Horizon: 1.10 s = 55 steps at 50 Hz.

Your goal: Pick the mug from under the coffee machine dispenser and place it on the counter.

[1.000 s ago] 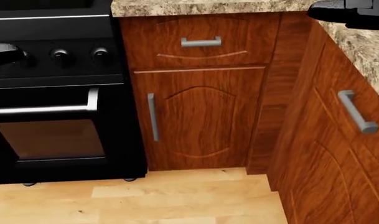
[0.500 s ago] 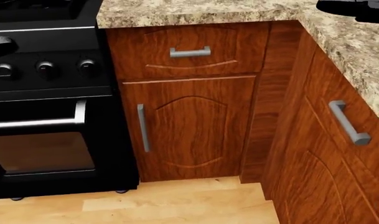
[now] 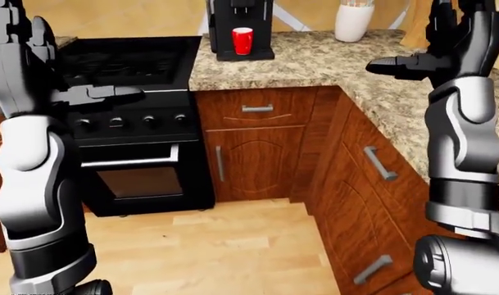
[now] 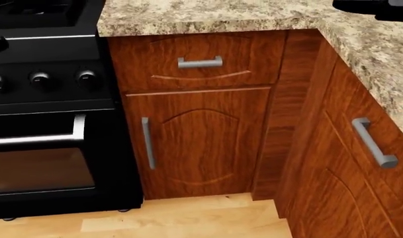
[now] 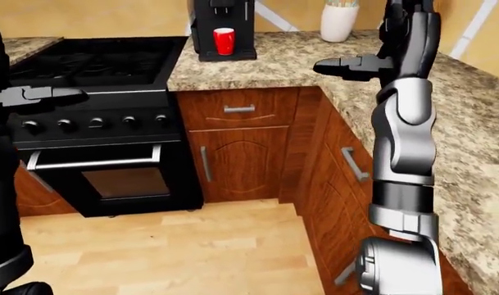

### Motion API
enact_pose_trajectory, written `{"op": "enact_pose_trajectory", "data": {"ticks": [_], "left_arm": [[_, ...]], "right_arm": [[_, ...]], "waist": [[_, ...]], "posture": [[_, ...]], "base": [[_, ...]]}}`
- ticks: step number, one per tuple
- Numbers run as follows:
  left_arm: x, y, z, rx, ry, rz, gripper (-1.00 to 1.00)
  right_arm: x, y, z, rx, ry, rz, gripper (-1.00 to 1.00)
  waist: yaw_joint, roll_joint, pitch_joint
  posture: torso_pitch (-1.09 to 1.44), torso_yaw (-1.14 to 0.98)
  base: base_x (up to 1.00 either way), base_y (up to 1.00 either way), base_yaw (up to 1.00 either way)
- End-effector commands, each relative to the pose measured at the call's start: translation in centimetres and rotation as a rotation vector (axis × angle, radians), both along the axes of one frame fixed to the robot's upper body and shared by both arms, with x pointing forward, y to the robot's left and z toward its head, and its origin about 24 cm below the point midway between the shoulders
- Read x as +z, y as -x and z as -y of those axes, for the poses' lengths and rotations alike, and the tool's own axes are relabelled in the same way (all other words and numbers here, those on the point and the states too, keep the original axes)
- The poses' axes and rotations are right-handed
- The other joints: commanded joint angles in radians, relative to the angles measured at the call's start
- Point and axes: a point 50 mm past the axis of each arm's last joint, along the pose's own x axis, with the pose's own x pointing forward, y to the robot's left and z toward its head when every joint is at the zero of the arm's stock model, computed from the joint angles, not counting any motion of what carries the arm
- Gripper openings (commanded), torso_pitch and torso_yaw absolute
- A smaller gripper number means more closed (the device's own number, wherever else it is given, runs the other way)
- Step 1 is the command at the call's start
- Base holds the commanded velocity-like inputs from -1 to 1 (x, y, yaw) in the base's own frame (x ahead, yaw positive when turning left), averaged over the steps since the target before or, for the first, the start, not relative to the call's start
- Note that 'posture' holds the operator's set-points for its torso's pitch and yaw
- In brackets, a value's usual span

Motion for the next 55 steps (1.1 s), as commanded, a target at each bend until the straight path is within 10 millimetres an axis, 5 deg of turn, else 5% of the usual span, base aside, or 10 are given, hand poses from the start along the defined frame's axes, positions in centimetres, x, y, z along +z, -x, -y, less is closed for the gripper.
{"op": "enact_pose_trajectory", "data": {"ticks": [1,10,15,24,28,37,41,50,54,55], "left_arm": [[1.53,0.56,0.45,-0.012,-0.024,0.074,1.00],[1.57,0.53,0.42,-0.010,-0.024,0.076,1.00],[1.68,0.49,0.40,-0.008,-0.024,0.078,1.00],[1.73,0.49,0.29,-0.003,-0.026,0.080,1.00],[1.75,0.53,0.26,-0.002,-0.025,0.081,1.00],[1.85,0.65,0.26,-0.002,-0.025,0.082,1.00],[1.93,0.68,0.20,0.000,-0.025,0.084,1.00],[2.06,0.64,0.25,0.001,-0.028,0.087,1.00],[1.98,0.56,0.28,0.001,-0.031,0.086,1.00],[1.97,0.57,0.25,0.002,-0.030,0.086,1.00]], "right_arm": [[1.63,0.65,0.26,-0.012,0.007,0.069,1.00],[1.86,0.70,0.33,-0.014,0.014,0.073,1.00],[1.98,0.67,0.32,-0.013,0.015,0.075,1.00],[2.07,0.68,0.31,-0.012,0.017,0.076,1.00],[2.10,0.70,0.31,-0.014,0.019,0.077,1.00],[2.20,0.80,0.27,-0.014,0.021,0.080,1.00],[2.29,0.86,0.33,-0.015,0.021,0.082,1.00],[2.45,0.81,0.30,-0.013,0.023,0.084,1.00],[2.44,0.76,0.35,-0.014,0.023,0.084,1.00],[2.41,0.74,0.39,-0.015,0.023,0.083,1.00]], "waist": [[-0.003,-0.026,-0.028],[-0.009,0.050,-0.008],[-0.028,0.140,-0.030],[-0.008,0.063,-0.011],[-0.003,-0.026,-0.022],[-0.011,0.061,-0.005],[-0.019,0.155,-0.020],[-0.007,0.065,-0.013],[-0.002,-0.040,-0.031],[-0.010,0.013,-0.016]], "posture": [[0.00,0.00],[0.00,0.00],[0.00,0.00],[0.00,0.00],[0.00,0.00],[0.00,0.00],[0.00,0.00],[0.00,0.00],[0.00,0.00],[0.00,0.00]], "base": [[0.09,0.00,0.00],[0.09,0.00,0.00],[0.09,0.00,0.00],[0.09,0.00,0.00],[0.09,0.00,0.00],[0.09,0.00,0.00],[0.09,0.00,0.00],[0.10,0.00,0.00],[0.11,0.00,0.00],[0.11,0.00,0.00]]}}
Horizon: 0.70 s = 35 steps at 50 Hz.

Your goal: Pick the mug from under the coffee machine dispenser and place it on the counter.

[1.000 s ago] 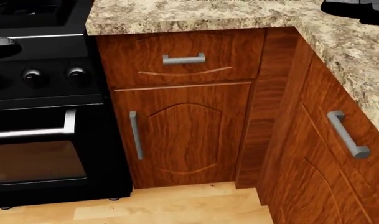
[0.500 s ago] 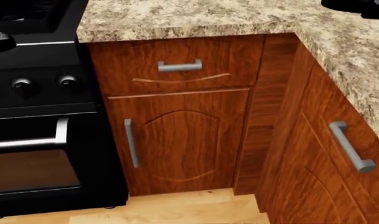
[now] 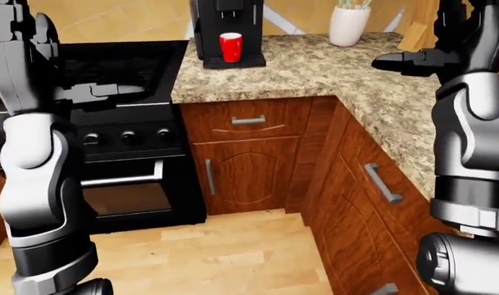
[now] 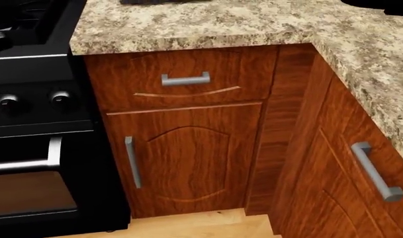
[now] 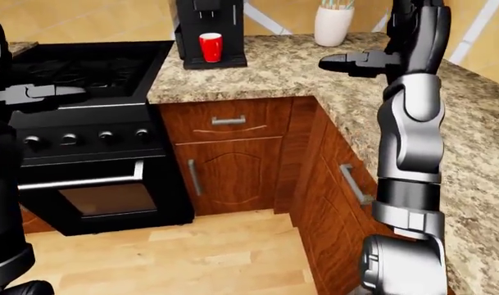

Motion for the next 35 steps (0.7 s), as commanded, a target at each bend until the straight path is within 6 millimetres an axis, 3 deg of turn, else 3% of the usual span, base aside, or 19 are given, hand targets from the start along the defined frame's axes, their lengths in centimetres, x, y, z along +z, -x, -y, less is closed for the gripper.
{"op": "enact_pose_trajectory", "data": {"ticks": [1,4,8,10,12,13,14,15,17,22,24,25,26,27,28,30,35], "left_arm": [[1.79,0.76,-0.18,0.011,-0.024,0.079,1.00],[1.78,0.80,-0.27,0.014,-0.024,0.080,1.00],[1.71,0.83,-0.30,0.016,-0.026,0.078,1.00],[1.79,0.85,-0.32,0.016,-0.025,0.080,1.00],[1.73,0.83,-0.34,0.017,-0.026,0.078,1.00],[1.72,0.83,-0.35,0.017,-0.026,0.078,1.00],[1.73,0.84,-0.35,0.017,-0.026,0.078,1.00],[1.74,0.83,-0.36,0.018,-0.026,0.078,1.00],[1.76,0.83,-0.35,0.017,-0.025,0.077,1.00],[1.80,0.88,-0.40,0.019,-0.025,0.077,1.00],[1.83,0.90,-0.42,0.019,-0.025,0.078,1.00],[1.82,0.89,-0.42,0.019,-0.025,0.078,1.00],[1.84,0.88,-0.42,0.019,-0.025,0.078,1.00],[1.84,0.88,-0.43,0.019,-0.025,0.078,1.00],[1.89,0.91,-0.43,0.019,-0.025,0.079,1.00],[1.89,0.92,-0.44,0.020,-0.026,0.079,1.00],[1.85,0.90,-0.44,0.021,-0.026,0.079,1.00]], "right_arm": [[1.81,0.59,-0.20,0.002,0.016,0.075,1.00],[1.89,0.60,-0.17,0.001,0.016,0.076,1.00],[1.84,0.61,-0.15,0.000,0.017,0.076,1.00],[1.92,0.63,-0.16,-0.001,0.016,0.077,1.00],[1.89,0.62,-0.13,-0.001,0.017,0.077,1.00],[1.90,0.62,-0.12,-0.002,0.017,0.077,1.00],[1.92,0.62,-0.12,-0.002,0.017,0.077,1.00],[1.92,0.62,-0.12,-0.002,0.017,0.077,1.00],[1.91,0.61,-0.12,-0.001,0.018,0.077,1.00],[1.94,0.67,-0.11,-0.001,0.019,0.078,1.00],[1.95,0.68,-0.11,-0.002,0.020,0.078,1.00],[1.96,0.68,-0.11,-0.002,0.020,0.078,1.00],[1.98,0.68,-0.12,-0.002,0.019,0.078,1.00],[1.99,0.68,-0.11,-0.002,0.019,0.078,1.00],[2.03,0.70,-0.08,-0.003,0.019,0.079,1.00],[2.08,0.72,-0.07,-0.004,0.021,0.080,1.00],[2.09,0.70,-0.06,-0.003,0.023,0.080,1.00]], "waist": [[0.011,-0.013,-0.023],[0.007,0.007,-0.028],[0.004,0.051,-0.009],[-0.001,0.088,-0.012],[-0.005,0.155,-0.031],[0.003,0.110,-0.023],[-0.001,0.125,-0.020],[0.002,0.120,-0.022],[0.004,0.103,-0.029],[0.011,0.048,-0.016],[0.015,0.003,-0.022],[0.015,-0.036,-0.032],[0.006,0.008,-0.023],[0.009,-0.005,-0.021],[0.007,-0.004,-0.022],[0.006,0.011,-0.027],[0.002,0.066,-0.008]], "posture": [[0.00,0.00],[0.00,0.00],[0.00,0.00],[0.00,0.00],[0.00,0.00],[0.00,0.00],[0.00,0.00],[0.00,0.00],[0.00,0.00],[0.00,0.00],[0.00,0.00],[0.00,0.00],[0.00,0.00],[0.00,0.00],[0.00,0.00],[0.00,0.00],[0.00,0.00]], "base": [[0.10,0.00,0.00],[0.10,0.00,0.00],[0.11,0.00,0.00],[0.11,0.00,0.00],[0.11,0.00,0.00],[0.11,0.00,0.00],[0.11,0.00,0.00],[0.11,0.00,0.00],[0.11,0.00,0.00],[0.11,0.00,0.00],[0.11,0.00,0.00],[0.10,0.00,0.00],[0.11,0.00,0.00],[0.11,0.00,0.00],[0.11,0.00,0.00],[0.11,0.00,0.00],[0.11,0.00,0.00]]}}
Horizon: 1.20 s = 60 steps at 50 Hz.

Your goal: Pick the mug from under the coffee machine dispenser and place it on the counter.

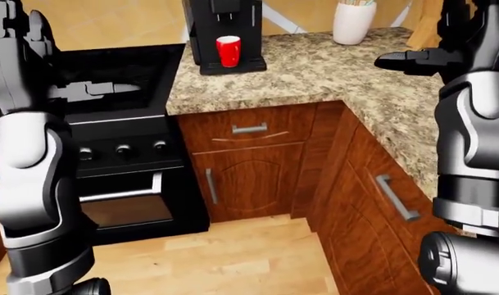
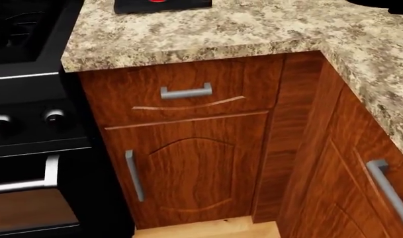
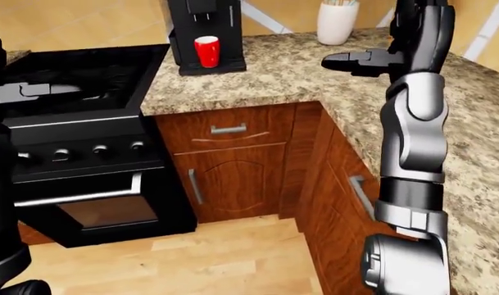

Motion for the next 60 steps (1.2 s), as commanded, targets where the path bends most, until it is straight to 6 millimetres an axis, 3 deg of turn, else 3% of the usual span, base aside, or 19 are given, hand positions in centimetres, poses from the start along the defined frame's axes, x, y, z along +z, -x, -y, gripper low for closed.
{"op": "enact_pose_trajectory", "data": {"ticks": [1,3,4,13,16,17,19,26,29,30,32,39,42,43,45,52,55,56,60], "left_arm": [[1.55,0.71,-0.12,0.013,-0.019,0.077,1.00],[1.57,0.70,-0.12,0.014,-0.020,0.077,1.00],[1.57,0.70,-0.12,0.014,-0.020,0.077,1.00],[1.65,0.75,-0.15,0.015,-0.022,0.079,1.00],[1.61,0.74,-0.19,0.015,-0.022,0.077,1.00],[1.61,0.75,-0.19,0.015,-0.022,0.078,1.00],[1.70,0.78,-0.23,0.016,-0.022,0.079,1.00],[1.75,0.76,-0.14,0.015,-0.021,0.079,1.00],[1.75,0.79,-0.17,0.017,-0.023,0.079,1.00],[1.77,0.81,-0.20,0.018,-0.023,0.080,1.00],[1.81,0.84,-0.22,0.019,-0.023,0.081,1.00],[1.78,0.79,-0.26,0.020,-0.023,0.080,1.00],[1.79,0.78,-0.27,0.020,-0.023,0.080,1.00],[1.79,0.77,-0.30,0.020,-0.022,0.079,1.00],[1.77,0.77,-0.32,0.021,-0.023,0.079,1.00],[1.81,0.77,-0.32,0.022,-0.022,0.080,1.00],[1.84,0.78,-0.35,0.023,-0.023,0.081,1.00],[1.84,0.79,-0.36,0.023,-0.022,0.081,1.00],[1.89,0.82,-0.36,0.023,-0.023,0.081,1.00]], "right_arm": [[2.01,0.69,-0.45,0.013,0.025,0.089,1.00],[2.09,0.70,-0.42,0.012,0.025,0.090,1.00],[2.10,0.70,-0.40,0.012,0.024,0.091,1.00],[2.05,0.69,-0.40,0.011,0.026,0.090,1.00],[2.04,0.68,-0.40,0.010,0.026,0.090,1.00],[2.03,0.67,-0.41,0.010,0.026,0.089,1.00],[2.11,0.69,-0.46,0.011,0.026,0.090,1.00],[2.25,0.76,-0.42,0.010,0.025,0.092,1.00],[2.27,0.77,-0.37,0.008,0.025,0.092,1.00],[2.30,0.79,-0.38,0.008,0.025,0.092,1.00],[2.29,0.78,-0.37,0.008,0.026,0.092,1.00],[2.31,0.78,-0.34,0.006,0.027,0.093,1.00],[2.34,0.78,-0.35,0.006,0.029,0.093,1.00],[2.33,0.78,-0.34,0.006,0.029,0.093,1.00],[2.32,0.77,-0.34,0.006,0.029,0.092,1.00],[2.34,0.81,-0.36,0.006,0.030,0.092,1.00],[2.36,0.82,-0.36,0.005,0.031,0.092,1.00],[2.37,0.83,-0.36,0.005,0.031,0.092,1.00],[2.42,0.86,-0.34,0.005,0.031,0.092,1.00]], "waist": [[0.002,0.003,-0.022],[-0.002,0.068,-0.042],[0.005,0.027,-0.036],[0.013,-0.036,-0.028],[0.017,-0.122,-0.045],[0.007,-0.074,-0.034],[0.008,-0.088,-0.036],[0.005,-0.016,-0.020],[-0.002,0.069,-0.043],[0.006,0.027,-0.035],[0.005,0.037,-0.034],[0.013,-0.035,-0.028],[0.017,-0.118,-0.043],[0.009,-0.075,-0.033],[0.009,-0.086,-0.035],[0.005,-0.017,-0.020],[-0.003,0.067,-0.041],[0.005,0.027,-0.036],[0.007,0.019,-0.039]], "posture": [[0.00,0.00],[0.00,0.00],[0.00,0.00],[0.00,0.00],[0.00,0.00],[0.00,0.00],[0.00,0.00],[0.00,0.00],[0.00,0.00],[0.00,0.00],[0.00,0.00],[0.00,0.00],[0.00,0.00],[0.00,0.00],[0.00,0.00],[0.00,0.00],[0.00,0.00],[0.00,0.00],[0.00,0.00]], "base": [[0.11,0.00,0.00],[0.11,0.00,0.00],[0.11,0.00,0.00],[0.11,0.00,0.00],[0.11,0.00,0.00],[0.11,0.00,0.00],[0.11,0.00,0.00],[0.11,0.00,0.00],[0.10,0.00,0.00],[0.10,0.00,0.00],[0.11,0.00,0.00],[0.11,0.00,0.00],[0.11,0.00,0.00],[0.10,0.00,0.00],[0.11,0.00,0.00],[0.11,0.00,0.00],[0.11,0.00,0.00],[0.12,0.00,0.00],[0.12,0.00,0.00]]}}
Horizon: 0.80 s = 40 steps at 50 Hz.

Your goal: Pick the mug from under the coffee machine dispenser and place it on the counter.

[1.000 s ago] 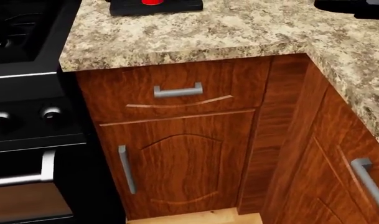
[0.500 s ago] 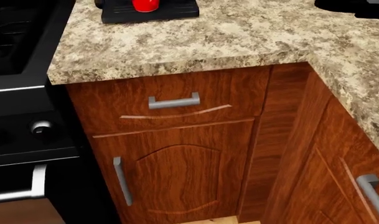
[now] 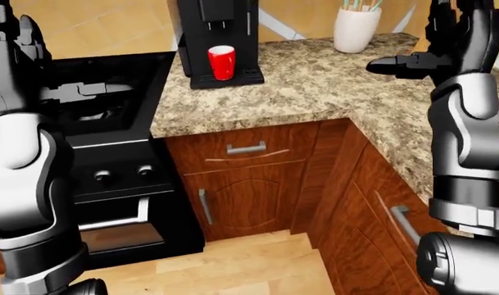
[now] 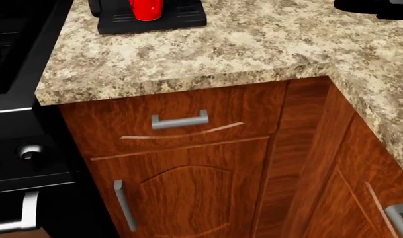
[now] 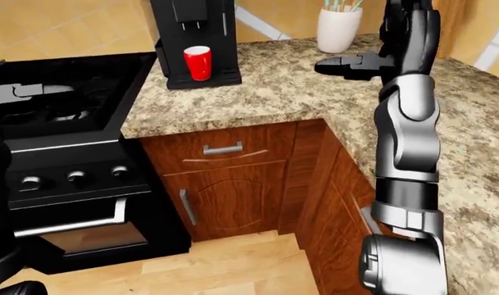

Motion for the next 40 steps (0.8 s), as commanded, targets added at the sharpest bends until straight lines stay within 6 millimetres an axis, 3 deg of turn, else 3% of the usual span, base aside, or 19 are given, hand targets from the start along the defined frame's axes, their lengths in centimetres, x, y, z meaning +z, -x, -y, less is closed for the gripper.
{"op": "enact_pose_trajectory", "data": {"ticks": [1,5,7,8,9,11,13,17,19,21,22,24,26,31,33,34,35,37,40], "left_arm": [[2.11,0.78,0.63,-0.019,-0.038,0.099,1.00],[2.09,0.80,0.59,-0.017,-0.037,0.099,1.00],[2.10,0.80,0.59,-0.017,-0.037,0.100,1.00],[2.10,0.80,0.59,-0.017,-0.037,0.100,1.00],[2.10,0.81,0.58,-0.017,-0.037,0.100,1.00],[2.10,0.83,0.57,-0.016,-0.037,0.100,1.00],[2.14,0.83,0.56,-0.016,-0.037,0.101,1.00],[2.16,0.83,0.60,-0.016,-0.044,0.101,1.00],[2.21,0.84,0.61,-0.016,-0.045,0.102,1.00],[2.19,0.82,0.64,-0.017,-0.044,0.101,1.00],[2.19,0.81,0.65,-0.017,-0.045,0.100,1.00],[2.24,0.80,0.64,-0.016,-0.044,0.101,1.00],[2.22,0.79,0.65,-0.016,-0.045,0.101,1.00],[2.25,0.82,0.61,-0.015,-0.043,0.101,1.00],[2.27,0.83,0.61,-0.014,-0.044,0.101,1.00],[2.26,0.83,0.61,-0.014,-0.044,0.101,1.00],[2.24,0.82,0.61,-0.014,-0.044,0.101,1.00],[2.22,0.82,0.60,-0.014,-0.044,0.100,1.00],[2.24,0.84,0.55,-0.013,-0.043,0.102,1.00]], "right_arm": [[2.88,1.26,0.37,-0.019,0.013,0.126,1.00],[2.88,1.25,0.36,-0.019,0.015,0.126,1.00],[2.88,1.24,0.35,-0.019,0.017,0.126,1.00],[2.89,1.24,0.33,-0.018,0.018,0.126,1.00],[2.91,1.26,0.33,-0.018,0.018,0.127,1.00],[2.89,1.26,0.35,-0.019,0.017,0.126,1.00],[2.91,1.26,0.36,-0.019,0.017,0.126,1.00],[2.92,1.25,0.33,-0.019,0.018,0.125,1.00],[2.97,1.24,0.34,-0.019,0.017,0.126,1.00],[2.98,1.23,0.35,-0.018,0.017,0.126,1.00],[2.98,1.22,0.34,-0.017,0.017,0.126,1.00],[3.02,1.23,0.34,-0.017,0.017,0.127,1.00],[2.98,1.23,0.35,-0.018,0.018,0.126,1.00],[3.00,1.26,0.33,-0.017,0.019,0.126,1.00],[2.99,1.26,0.36,-0.017,0.019,0.127,1.00],[2.99,1.27,0.38,-0.018,0.018,0.127,1.00],[3.00,1.27,0.38,-0.018,0.019,0.127,1.00],[2.96,1.27,0.37,-0.018,0.020,0.126,1.00],[3.02,1.29,0.33,-0.017,0.021,0.127,1.00]], "waist": [[-0.009,-0.001,-0.030],[-0.004,-0.046,-0.019],[0.001,-0.091,-0.023],[0.000,-0.130,-0.035],[-0.008,-0.085,-0.023],[-0.007,-0.097,-0.024],[-0.008,-0.083,-0.029],[-0.009,-0.042,-0.011],[-0.015,-0.007,-0.012],[-0.019,0.058,-0.032],[-0.011,0.017,-0.026],[-0.012,0.027,-0.023],[-0.009,0.009,-0.031],[-0.003,-0.046,-0.018],[0.001,-0.090,-0.023],[0.001,-0.129,-0.034],[-0.008,-0.086,-0.024],[-0.007,-0.097,-0.023],[-0.007,-0.074,-0.025]], "posture": [[0.00,0.00],[0.00,0.00],[0.00,0.00],[0.00,0.00],[0.00,0.00],[0.00,0.00],[0.00,0.00],[0.00,0.00],[0.00,0.00],[0.00,0.00],[0.00,0.00],[0.00,0.00],[0.00,0.00],[0.00,0.00],[0.00,0.00],[0.00,0.00],[0.00,0.00],[0.00,0.00],[0.00,0.00]], "base": [[0.11,0.00,0.00],[0.11,0.00,0.00],[0.11,0.00,0.00],[0.11,0.00,0.00],[0.11,0.00,0.00],[0.11,0.00,0.00],[0.10,0.00,0.00],[0.11,0.00,0.00],[0.11,0.00,0.00],[0.11,0.00,0.00],[0.11,0.00,0.00],[0.11,0.00,0.00],[0.11,0.00,0.00],[0.11,0.00,0.00],[0.11,0.00,0.00],[0.10,0.00,0.00],[0.11,0.00,0.00],[0.11,0.00,0.00],[0.11,0.00,0.00]]}}
